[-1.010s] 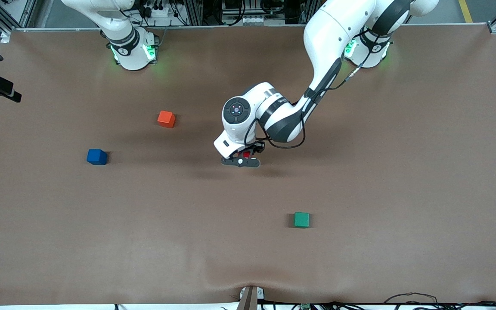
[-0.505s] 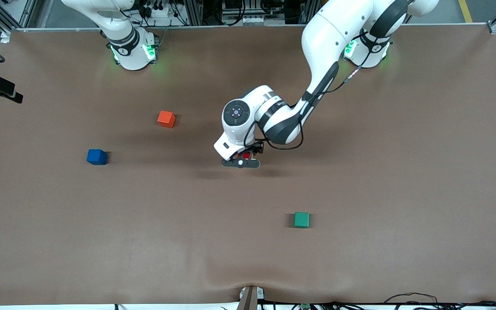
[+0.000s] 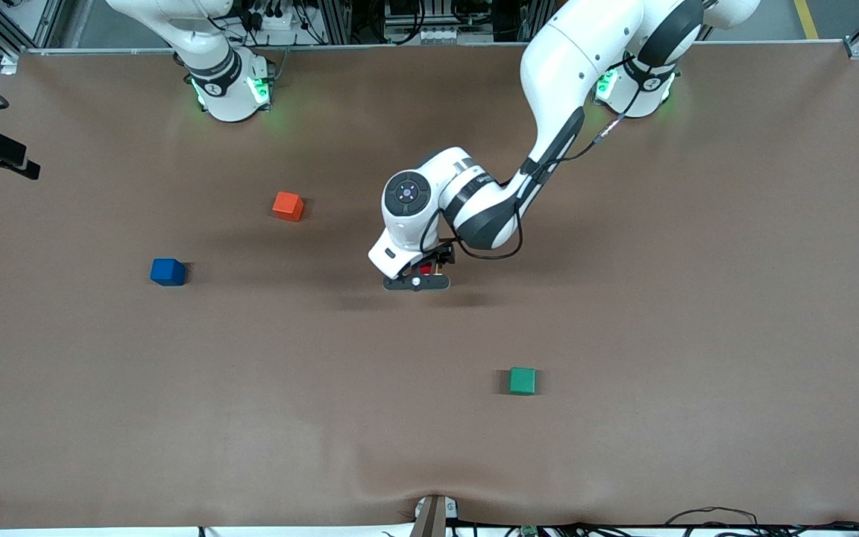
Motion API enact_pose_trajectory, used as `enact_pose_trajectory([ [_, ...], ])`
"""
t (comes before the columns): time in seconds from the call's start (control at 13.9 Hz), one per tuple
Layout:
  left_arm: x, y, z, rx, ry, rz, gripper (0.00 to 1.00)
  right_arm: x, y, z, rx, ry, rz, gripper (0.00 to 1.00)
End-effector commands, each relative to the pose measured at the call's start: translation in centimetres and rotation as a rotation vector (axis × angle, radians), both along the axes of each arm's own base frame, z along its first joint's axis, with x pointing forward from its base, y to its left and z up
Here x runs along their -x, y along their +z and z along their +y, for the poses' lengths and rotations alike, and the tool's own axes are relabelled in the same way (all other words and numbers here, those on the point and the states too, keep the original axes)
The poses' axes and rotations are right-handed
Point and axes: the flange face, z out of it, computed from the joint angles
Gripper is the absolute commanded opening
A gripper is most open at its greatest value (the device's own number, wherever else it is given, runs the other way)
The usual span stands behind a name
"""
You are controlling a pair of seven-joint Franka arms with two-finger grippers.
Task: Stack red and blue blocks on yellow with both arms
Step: 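Raise the left gripper away while the right gripper reaches toward the blue cube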
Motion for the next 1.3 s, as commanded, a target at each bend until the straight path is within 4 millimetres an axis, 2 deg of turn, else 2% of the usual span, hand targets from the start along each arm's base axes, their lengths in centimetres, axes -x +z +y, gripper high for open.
enact_pose_trajectory([
  [0.0, 0.5, 3.1, -0.1, -0.014, 0.061, 0.004, 1.00, -1.0, -0.7, -0.2, -0.008, -0.002, 0.009, 1.00],
  [0.07, 0.3, 4.8, -0.1, 0.000, 0.098, -0.012, 1.00, -1.1, -1.0, -0.4, -0.007, -0.003, 0.016, 1.00],
  [0.22, -0.5, 10.0, 1.0, 0.025, 0.120, -0.053, 1.00, -1.2, -1.1, -0.7, -0.007, -0.008, 0.017, 1.00],
  [0.36, -2.0, 15.7, 3.6, 0.040, 0.139, -0.108, 1.00, -1.8, -2.3, -0.7, -0.007, -0.008, 0.039, 1.00],
  [0.5, -5.0, 20.1, 8.1, 0.049, 0.135, -0.146, 1.00, -2.2, -3.2, -0.8, -0.011, -0.010, 0.054, 1.00],
  [0.65, -6.9, 24.1, 11.8, 0.075, 0.118, -0.193, 1.00, -3.4, -5.7, -0.7, -0.007, -0.004, 0.101, 1.00],
  [0.79, -10.3, 26.0, 17.5, 0.074, 0.168, -0.221, 1.00, -4.2, -7.5, -0.8, -0.006, -0.005, 0.133, 1.00],
  [0.94, -12.2, 27.8, 23.2, 0.043, 0.152, -0.218, 1.00, -4.6, -8.9, -1.4, -0.008, -0.013, 0.161, 1.00],
  [1.15, -13.0, 32.7, 32.0, 0.015, 0.145, -0.204, 1.00, -4.7, -10.1, -1.6, -0.018, -0.028, 0.188, 1.00],
  [1.23, -12.8, 33.5, 34.6, -0.008, 0.178, -0.175, 1.00, -4.7, -10.2, -1.5, -0.023, -0.031, 0.191, 1.00],
])
